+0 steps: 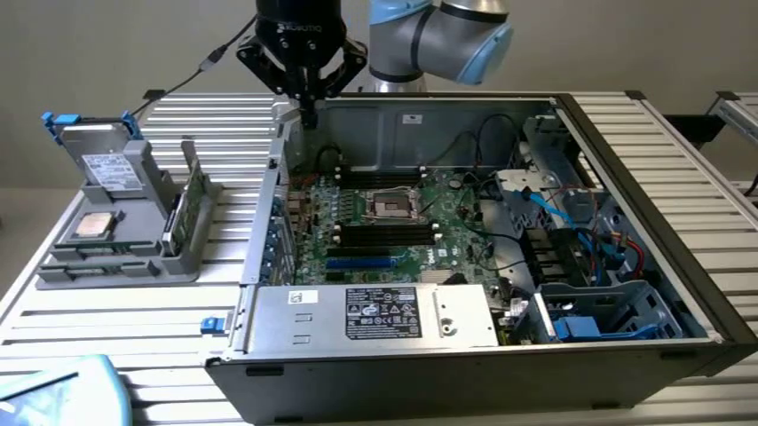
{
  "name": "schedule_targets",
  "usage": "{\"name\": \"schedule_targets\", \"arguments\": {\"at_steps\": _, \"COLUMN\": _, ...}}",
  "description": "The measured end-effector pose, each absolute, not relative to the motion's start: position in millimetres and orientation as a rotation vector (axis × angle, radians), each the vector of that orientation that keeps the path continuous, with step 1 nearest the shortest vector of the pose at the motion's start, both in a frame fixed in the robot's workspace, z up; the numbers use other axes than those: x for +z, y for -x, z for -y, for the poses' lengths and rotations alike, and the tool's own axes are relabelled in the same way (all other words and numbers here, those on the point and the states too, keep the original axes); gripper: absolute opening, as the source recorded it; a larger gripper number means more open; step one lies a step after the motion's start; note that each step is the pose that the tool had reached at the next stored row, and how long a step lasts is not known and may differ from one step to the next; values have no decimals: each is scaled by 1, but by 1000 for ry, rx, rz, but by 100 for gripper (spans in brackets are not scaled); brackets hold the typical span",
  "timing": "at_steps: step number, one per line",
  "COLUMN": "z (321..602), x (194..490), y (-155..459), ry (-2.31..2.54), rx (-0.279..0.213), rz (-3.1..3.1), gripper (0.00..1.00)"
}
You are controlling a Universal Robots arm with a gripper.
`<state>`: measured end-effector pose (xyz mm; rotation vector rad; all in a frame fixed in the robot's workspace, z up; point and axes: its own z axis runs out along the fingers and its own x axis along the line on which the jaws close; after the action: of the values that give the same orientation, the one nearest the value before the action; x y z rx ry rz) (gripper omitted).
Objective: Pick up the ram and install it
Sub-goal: 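Reach for the ram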
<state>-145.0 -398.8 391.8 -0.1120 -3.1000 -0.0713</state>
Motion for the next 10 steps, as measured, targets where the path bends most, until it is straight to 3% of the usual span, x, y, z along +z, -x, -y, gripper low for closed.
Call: {"name": "schedule_targets", "arguments": {"at_steps": 10, "z": 399, "x": 389, "y": 190, "ry": 112, "rx": -69, "rz": 3073, "gripper": 10}}
